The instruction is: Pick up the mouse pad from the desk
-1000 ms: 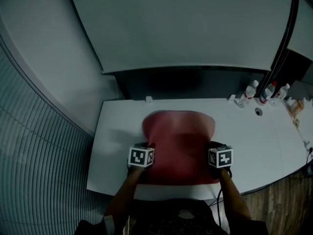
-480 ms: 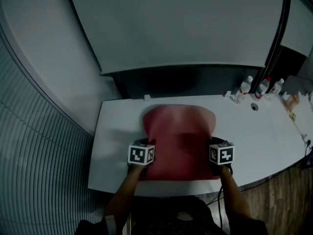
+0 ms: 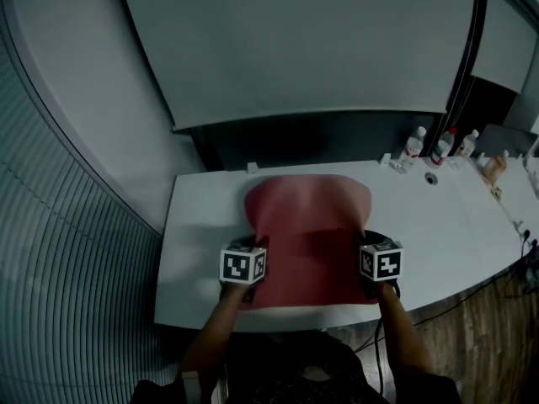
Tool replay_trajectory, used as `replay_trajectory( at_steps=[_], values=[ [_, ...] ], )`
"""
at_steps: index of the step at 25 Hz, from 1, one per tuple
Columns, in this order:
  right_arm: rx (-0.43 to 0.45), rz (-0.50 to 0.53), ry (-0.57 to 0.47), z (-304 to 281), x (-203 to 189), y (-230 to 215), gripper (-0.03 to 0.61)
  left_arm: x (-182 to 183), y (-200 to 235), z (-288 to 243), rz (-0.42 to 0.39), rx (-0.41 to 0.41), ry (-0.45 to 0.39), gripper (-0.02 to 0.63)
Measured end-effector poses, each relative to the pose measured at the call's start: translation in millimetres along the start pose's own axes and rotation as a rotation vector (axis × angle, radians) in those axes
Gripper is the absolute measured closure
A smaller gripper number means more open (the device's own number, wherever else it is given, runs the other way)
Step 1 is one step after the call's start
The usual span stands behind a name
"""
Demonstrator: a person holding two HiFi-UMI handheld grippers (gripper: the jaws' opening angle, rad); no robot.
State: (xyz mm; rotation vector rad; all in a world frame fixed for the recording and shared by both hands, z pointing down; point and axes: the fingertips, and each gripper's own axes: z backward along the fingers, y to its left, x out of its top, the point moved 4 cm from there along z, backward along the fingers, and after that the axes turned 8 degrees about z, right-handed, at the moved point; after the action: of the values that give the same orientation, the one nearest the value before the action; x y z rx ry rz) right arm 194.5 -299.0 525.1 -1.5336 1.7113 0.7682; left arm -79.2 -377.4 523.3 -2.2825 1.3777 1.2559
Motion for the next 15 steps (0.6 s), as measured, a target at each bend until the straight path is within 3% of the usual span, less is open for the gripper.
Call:
replay_trajectory(
  at_steps=[7, 15],
  values=[
    [-0.035, 0.039, -0.036, 18.2, 8.8, 11.2, 0.517, 4.1, -2.7, 20.9, -0.018, -0.015, -0.036, 0.549],
    [-0.070, 0.008, -0.049, 37.7, 6.1, 26.0, 0.517, 6.1, -4.8, 41.3, -0.035, -0.035, -0.078, 0.549]
  ],
)
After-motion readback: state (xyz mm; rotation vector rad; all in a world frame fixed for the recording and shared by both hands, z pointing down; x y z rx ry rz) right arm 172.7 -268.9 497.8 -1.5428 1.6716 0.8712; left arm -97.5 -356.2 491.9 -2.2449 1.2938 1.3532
